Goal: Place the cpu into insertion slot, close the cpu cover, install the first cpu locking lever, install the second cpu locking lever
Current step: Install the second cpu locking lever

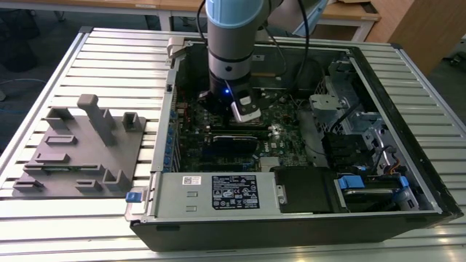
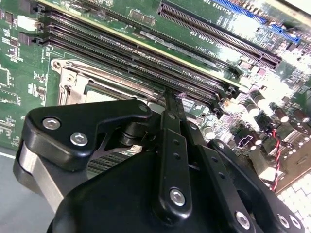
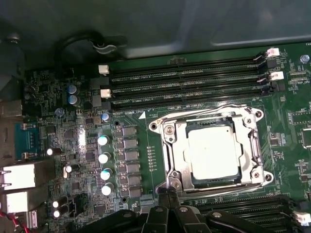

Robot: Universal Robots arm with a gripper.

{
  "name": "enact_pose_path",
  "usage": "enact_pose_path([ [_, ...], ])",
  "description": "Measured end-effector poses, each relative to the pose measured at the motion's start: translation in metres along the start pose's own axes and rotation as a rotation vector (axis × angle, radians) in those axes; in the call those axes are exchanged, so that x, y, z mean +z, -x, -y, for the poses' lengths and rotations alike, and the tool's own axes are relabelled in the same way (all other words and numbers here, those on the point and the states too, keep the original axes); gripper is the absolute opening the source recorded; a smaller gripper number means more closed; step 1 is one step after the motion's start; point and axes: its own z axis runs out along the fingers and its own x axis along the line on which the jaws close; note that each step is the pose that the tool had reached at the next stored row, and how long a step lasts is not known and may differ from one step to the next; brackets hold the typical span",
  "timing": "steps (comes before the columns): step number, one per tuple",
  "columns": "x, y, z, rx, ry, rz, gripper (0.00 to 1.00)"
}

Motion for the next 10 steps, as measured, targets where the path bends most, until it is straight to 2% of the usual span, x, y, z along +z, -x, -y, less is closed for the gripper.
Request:
enact_pose_path([
  [10,0.0028,-0.0018,0.0005,0.0,0.001,-0.0003,0.1],
])
